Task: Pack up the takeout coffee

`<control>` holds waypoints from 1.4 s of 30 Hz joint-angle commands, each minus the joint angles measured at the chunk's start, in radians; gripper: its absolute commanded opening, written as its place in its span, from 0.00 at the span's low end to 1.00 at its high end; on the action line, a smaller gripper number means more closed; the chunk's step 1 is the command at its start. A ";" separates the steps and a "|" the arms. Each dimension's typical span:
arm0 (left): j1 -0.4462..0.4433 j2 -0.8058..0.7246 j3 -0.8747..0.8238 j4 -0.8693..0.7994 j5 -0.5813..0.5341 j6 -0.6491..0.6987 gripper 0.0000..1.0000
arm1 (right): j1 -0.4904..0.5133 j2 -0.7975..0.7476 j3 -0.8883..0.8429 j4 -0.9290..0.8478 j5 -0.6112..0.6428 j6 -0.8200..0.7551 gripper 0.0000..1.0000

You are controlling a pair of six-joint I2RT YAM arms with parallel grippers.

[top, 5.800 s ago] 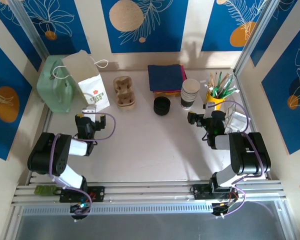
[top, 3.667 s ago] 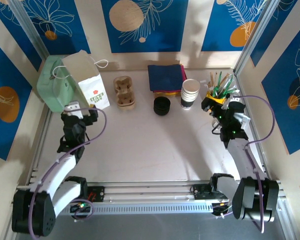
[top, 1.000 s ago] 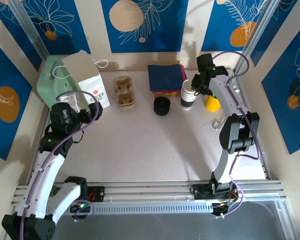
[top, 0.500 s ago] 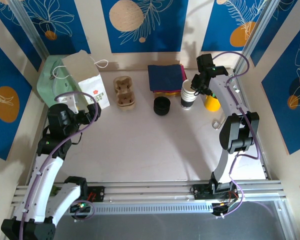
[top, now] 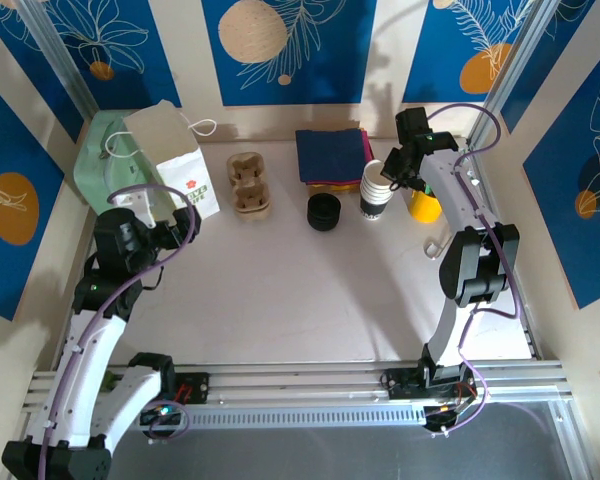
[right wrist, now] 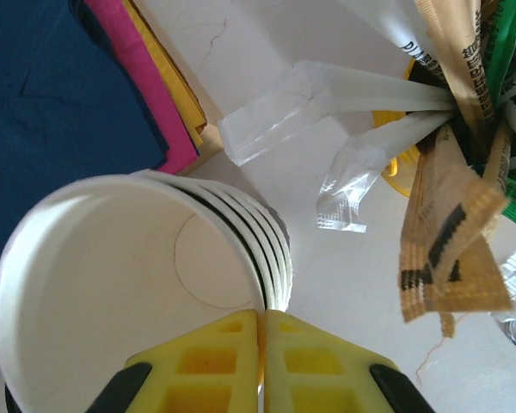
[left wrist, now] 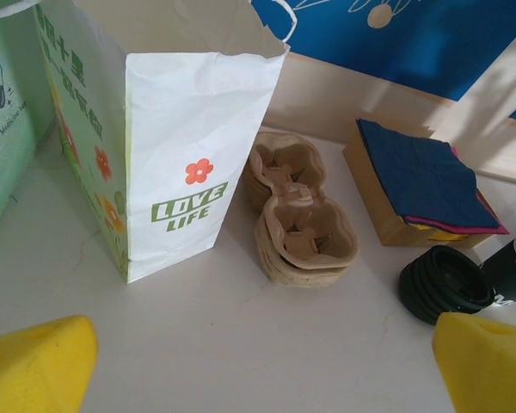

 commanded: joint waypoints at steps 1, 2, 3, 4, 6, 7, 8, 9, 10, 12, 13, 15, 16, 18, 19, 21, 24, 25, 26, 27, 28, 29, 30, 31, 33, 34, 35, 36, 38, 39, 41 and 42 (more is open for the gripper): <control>0.001 -0.016 0.040 -0.015 -0.008 0.026 0.99 | -0.004 -0.003 -0.005 0.008 -0.036 0.012 0.05; 0.000 -0.017 0.040 -0.015 -0.006 0.026 0.99 | -0.004 -0.006 -0.002 0.007 -0.041 0.010 0.05; 0.000 -0.019 0.042 -0.017 -0.005 0.027 0.99 | -0.004 -0.010 0.004 0.002 -0.045 0.009 0.03; 0.001 -0.019 0.043 -0.019 -0.006 0.024 1.00 | -0.004 -0.014 0.012 -0.003 -0.045 0.008 0.03; 0.000 -0.021 0.045 -0.020 -0.005 0.023 0.99 | -0.003 -0.019 0.026 -0.016 -0.047 0.004 0.01; 0.001 -0.022 0.046 -0.020 -0.003 0.023 0.99 | -0.004 -0.025 0.032 -0.021 -0.047 0.002 0.00; 0.001 -0.023 0.046 -0.021 -0.003 0.023 0.99 | -0.003 -0.030 0.038 -0.025 -0.048 -0.001 0.00; 0.002 -0.025 0.047 -0.022 -0.003 0.023 0.99 | -0.004 -0.035 0.044 -0.032 -0.048 -0.003 0.00; 0.001 -0.026 0.048 -0.023 -0.003 0.023 0.99 | -0.005 -0.040 0.050 -0.037 -0.052 -0.004 0.00; 0.001 -0.028 0.050 -0.025 -0.005 0.023 0.99 | -0.008 -0.053 0.049 -0.032 -0.060 -0.014 0.00; 0.000 -0.029 0.049 -0.026 -0.010 0.023 1.00 | -0.012 -0.059 0.044 -0.026 -0.066 -0.019 0.00; 0.002 -0.030 0.051 -0.032 -0.017 0.023 0.99 | -0.022 -0.068 0.046 -0.028 -0.090 -0.020 0.00; 0.001 -0.032 0.052 -0.036 -0.017 0.024 0.99 | -0.025 -0.072 0.049 -0.030 -0.101 -0.024 0.00; 0.001 -0.033 0.052 -0.037 -0.017 0.024 0.99 | -0.026 -0.085 0.054 -0.037 -0.107 -0.028 0.00; 0.001 -0.035 0.052 -0.039 -0.018 0.024 0.99 | -0.028 -0.093 0.057 -0.040 -0.114 -0.030 0.00; 0.000 -0.038 0.054 -0.039 -0.020 0.024 0.99 | -0.033 -0.108 0.065 -0.050 -0.127 -0.033 0.00; 0.000 -0.038 0.061 -0.044 -0.019 0.026 0.99 | -0.035 -0.132 0.088 -0.068 -0.136 -0.043 0.00; 0.001 -0.039 0.063 -0.045 -0.018 0.026 0.99 | -0.034 -0.141 0.098 -0.077 -0.139 -0.049 0.00; 0.001 -0.039 0.066 -0.045 -0.018 0.026 1.00 | -0.034 -0.148 0.110 -0.086 -0.144 -0.058 0.00; 0.002 -0.036 0.070 -0.048 -0.017 0.027 0.99 | -0.030 -0.156 0.120 -0.094 -0.146 -0.068 0.00; 0.002 -0.034 0.074 -0.050 -0.017 0.027 0.99 | -0.025 -0.165 0.133 -0.105 -0.144 -0.080 0.00; 0.001 -0.033 0.077 -0.051 -0.015 0.026 0.99 | -0.021 -0.172 0.147 -0.117 -0.139 -0.087 0.00; 0.000 -0.032 0.078 -0.051 -0.014 0.027 0.99 | -0.014 -0.179 0.163 -0.131 -0.135 -0.095 0.00; 0.001 -0.032 0.080 -0.051 -0.014 0.024 0.99 | -0.008 -0.186 0.177 -0.148 -0.134 -0.105 0.00; 0.001 -0.032 0.081 -0.051 -0.014 0.023 0.99 | 0.008 -0.200 0.201 -0.177 -0.129 -0.120 0.00; 0.001 -0.034 0.081 -0.052 -0.014 0.024 0.99 | 0.019 -0.209 0.211 -0.194 -0.121 -0.125 0.00; 0.001 -0.035 0.081 -0.053 -0.014 0.024 0.99 | 0.030 -0.218 0.217 -0.206 -0.120 -0.130 0.00; 0.001 -0.033 0.081 -0.053 -0.012 0.023 1.00 | 0.043 -0.230 0.218 -0.216 -0.119 -0.135 0.00; 0.001 -0.032 0.081 -0.051 -0.008 0.023 0.99 | 0.073 -0.260 0.203 -0.223 -0.128 -0.136 0.00; 0.002 -0.032 0.081 -0.050 -0.005 0.023 0.99 | 0.094 -0.278 0.186 -0.217 -0.139 -0.140 0.00; 0.002 -0.029 0.081 -0.050 -0.003 0.020 0.99 | 0.147 -0.312 0.149 -0.208 -0.134 -0.146 0.00; 0.001 -0.029 0.080 -0.050 -0.002 0.019 0.99 | 0.178 -0.326 0.130 -0.209 -0.124 -0.152 0.00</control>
